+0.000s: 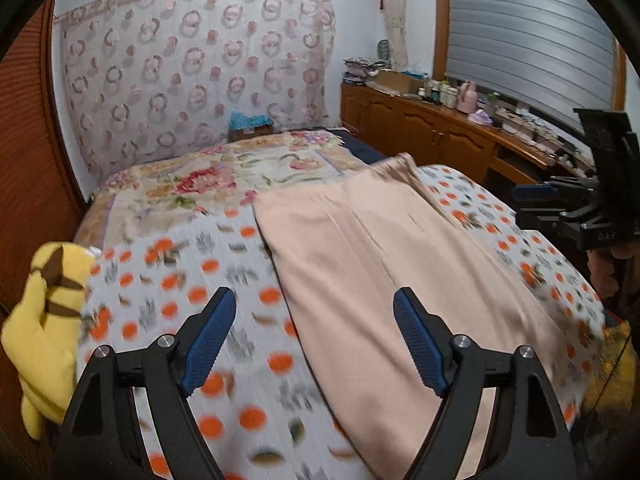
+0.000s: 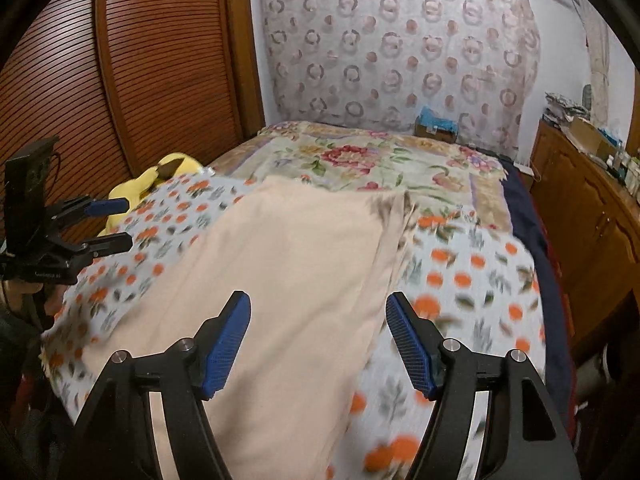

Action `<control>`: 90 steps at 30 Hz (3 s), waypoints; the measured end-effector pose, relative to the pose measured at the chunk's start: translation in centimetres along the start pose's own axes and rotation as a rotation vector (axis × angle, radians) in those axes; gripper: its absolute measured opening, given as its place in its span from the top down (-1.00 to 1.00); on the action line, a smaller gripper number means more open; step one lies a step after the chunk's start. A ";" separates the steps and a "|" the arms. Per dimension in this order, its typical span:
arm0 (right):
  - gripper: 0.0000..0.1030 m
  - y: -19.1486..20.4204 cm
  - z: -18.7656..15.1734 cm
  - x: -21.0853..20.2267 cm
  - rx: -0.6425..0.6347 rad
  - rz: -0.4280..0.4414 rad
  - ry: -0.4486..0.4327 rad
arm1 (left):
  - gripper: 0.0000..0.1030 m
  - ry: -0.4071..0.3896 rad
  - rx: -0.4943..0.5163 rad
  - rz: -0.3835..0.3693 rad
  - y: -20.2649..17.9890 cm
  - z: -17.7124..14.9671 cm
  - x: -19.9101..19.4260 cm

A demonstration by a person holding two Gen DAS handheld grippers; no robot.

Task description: Fold small clothes

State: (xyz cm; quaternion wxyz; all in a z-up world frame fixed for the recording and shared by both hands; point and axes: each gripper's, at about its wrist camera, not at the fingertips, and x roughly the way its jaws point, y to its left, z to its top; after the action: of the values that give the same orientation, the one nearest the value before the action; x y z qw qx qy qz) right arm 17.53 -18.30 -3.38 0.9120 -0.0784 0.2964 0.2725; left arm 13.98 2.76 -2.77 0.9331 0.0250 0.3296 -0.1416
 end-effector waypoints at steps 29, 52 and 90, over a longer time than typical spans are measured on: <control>-0.40 2.5 -9.6 -4.6 0.081 0.030 0.090 | 0.41 0.144 -0.040 -0.212 -2.7 -9.3 -1.8; -0.40 1.6 -10.3 -4.4 0.124 0.014 0.095 | 0.81 0.086 -0.021 -0.155 -3.8 -9.7 -3.5; 0.89 1.6 -8.2 -4.3 0.067 0.108 0.067 | 0.95 -0.108 -0.133 -0.135 -0.9 -5.0 -6.9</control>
State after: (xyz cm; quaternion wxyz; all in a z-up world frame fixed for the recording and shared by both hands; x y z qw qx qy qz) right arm 9.62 -21.37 -7.48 0.8877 -0.0410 0.3396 0.3083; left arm 5.55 4.29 -2.40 0.9374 -0.0671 0.2885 -0.1829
